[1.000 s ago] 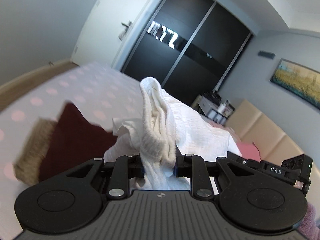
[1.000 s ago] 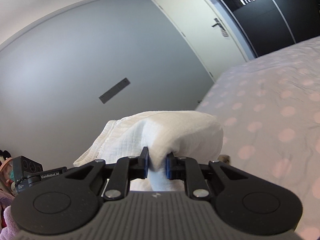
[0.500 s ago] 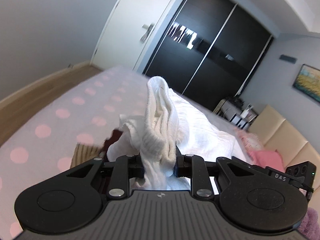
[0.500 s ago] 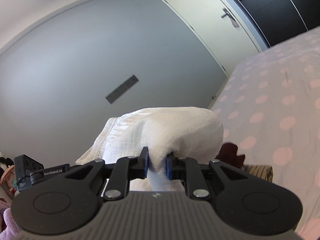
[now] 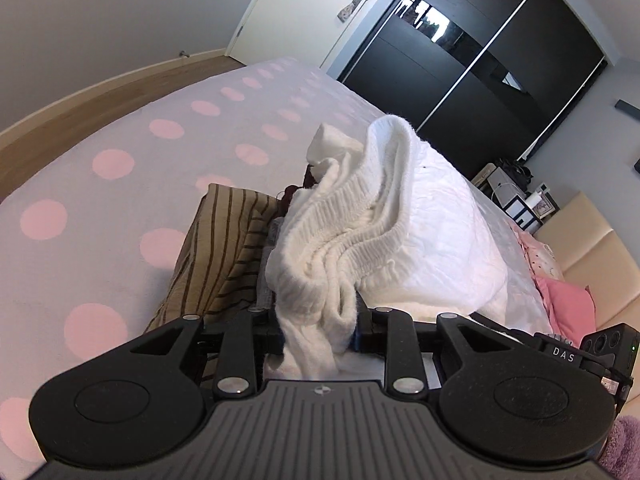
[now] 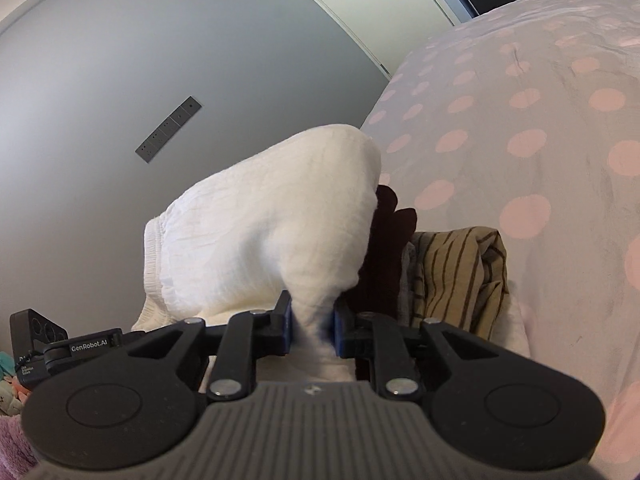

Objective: Fold clothes
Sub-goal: 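Lift the folded garment with the left gripper while the right gripper pinches it, then place the folded garment onto the clothes stack and open both grippers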

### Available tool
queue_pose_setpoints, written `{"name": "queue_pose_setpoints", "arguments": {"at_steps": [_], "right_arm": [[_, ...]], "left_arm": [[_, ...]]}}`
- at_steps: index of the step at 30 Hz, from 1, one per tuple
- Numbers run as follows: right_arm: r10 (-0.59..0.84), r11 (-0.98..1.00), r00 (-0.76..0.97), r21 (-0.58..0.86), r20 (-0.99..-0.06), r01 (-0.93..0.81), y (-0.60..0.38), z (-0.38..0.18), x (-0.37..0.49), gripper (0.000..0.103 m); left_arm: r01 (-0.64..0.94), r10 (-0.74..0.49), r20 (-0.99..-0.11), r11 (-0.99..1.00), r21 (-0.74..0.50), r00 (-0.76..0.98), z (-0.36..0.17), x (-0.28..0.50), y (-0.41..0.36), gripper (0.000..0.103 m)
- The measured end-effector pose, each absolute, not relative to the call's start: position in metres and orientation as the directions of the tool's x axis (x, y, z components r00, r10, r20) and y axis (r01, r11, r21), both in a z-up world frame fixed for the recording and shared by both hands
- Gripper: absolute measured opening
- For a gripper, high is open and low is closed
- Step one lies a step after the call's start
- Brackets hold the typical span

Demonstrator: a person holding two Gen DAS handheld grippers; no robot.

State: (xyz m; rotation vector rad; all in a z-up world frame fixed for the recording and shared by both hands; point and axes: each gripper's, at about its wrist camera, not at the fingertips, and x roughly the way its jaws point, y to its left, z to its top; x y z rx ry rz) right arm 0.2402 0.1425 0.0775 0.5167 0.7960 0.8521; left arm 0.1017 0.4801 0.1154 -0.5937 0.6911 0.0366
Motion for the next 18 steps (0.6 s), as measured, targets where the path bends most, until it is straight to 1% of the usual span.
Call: {"name": "queue_pose_setpoints", "arguments": {"at_steps": [1,2,4,6,7,8,10,12,14,16,18], "right_arm": [[0.82,0.564,0.408,0.683,-0.401,-0.464,0.142,0.078,0.24,0.021],[0.824,0.559,0.406,0.681,-0.395,-0.473,0.14,0.081,0.237,0.024],[0.829,0.555,0.4,0.67,-0.391,-0.494,0.137,0.086,0.234,0.028],[0.83,0.555,0.397,0.651,-0.391,-0.519,0.135,0.092,0.232,0.036],[0.825,0.563,0.409,0.632,-0.39,-0.532,0.131,0.096,0.228,0.051],[0.81,0.584,0.437,0.603,-0.39,-0.544,0.127,0.101,0.223,0.06],[0.777,0.628,0.505,0.515,-0.376,-0.583,0.118,0.112,0.209,0.059],[0.762,0.648,0.551,0.435,-0.341,-0.625,0.11,0.122,0.195,0.059],[0.763,0.646,0.574,0.362,-0.296,-0.672,0.104,0.13,0.181,0.054],[0.791,0.611,0.552,0.307,-0.262,-0.73,0.105,0.137,0.165,0.051],[0.817,0.571,0.515,0.245,-0.259,-0.783,0.114,0.139,0.148,0.048]], "left_arm": [[-0.225,-0.154,-0.607,0.835,-0.502,0.78,0.117,0.1,0.48,0.031],[-0.229,-0.143,-0.605,0.839,-0.494,0.783,0.118,0.099,0.479,0.034],[-0.233,-0.121,-0.602,0.848,-0.476,0.789,0.123,0.097,0.479,0.045],[-0.241,-0.093,-0.6,0.858,-0.454,0.795,0.13,0.09,0.474,0.046],[-0.245,-0.078,-0.598,0.865,-0.439,0.798,0.135,0.086,0.471,0.046],[-0.254,-0.044,-0.596,0.877,-0.407,0.802,0.141,0.08,0.466,0.046],[-0.281,0.037,-0.584,0.9,-0.334,0.811,0.153,0.068,0.453,0.048],[-0.292,0.101,-0.546,0.916,-0.275,0.832,0.165,0.051,0.436,0.051],[-0.268,0.107,-0.513,0.93,-0.251,0.852,0.173,0.037,0.418,0.052],[-0.222,0.076,-0.495,0.944,-0.245,0.866,0.178,0.029,0.401,0.052],[-0.178,0.043,-0.485,0.955,-0.237,0.873,0.181,0.025,0.385,0.052]]}}
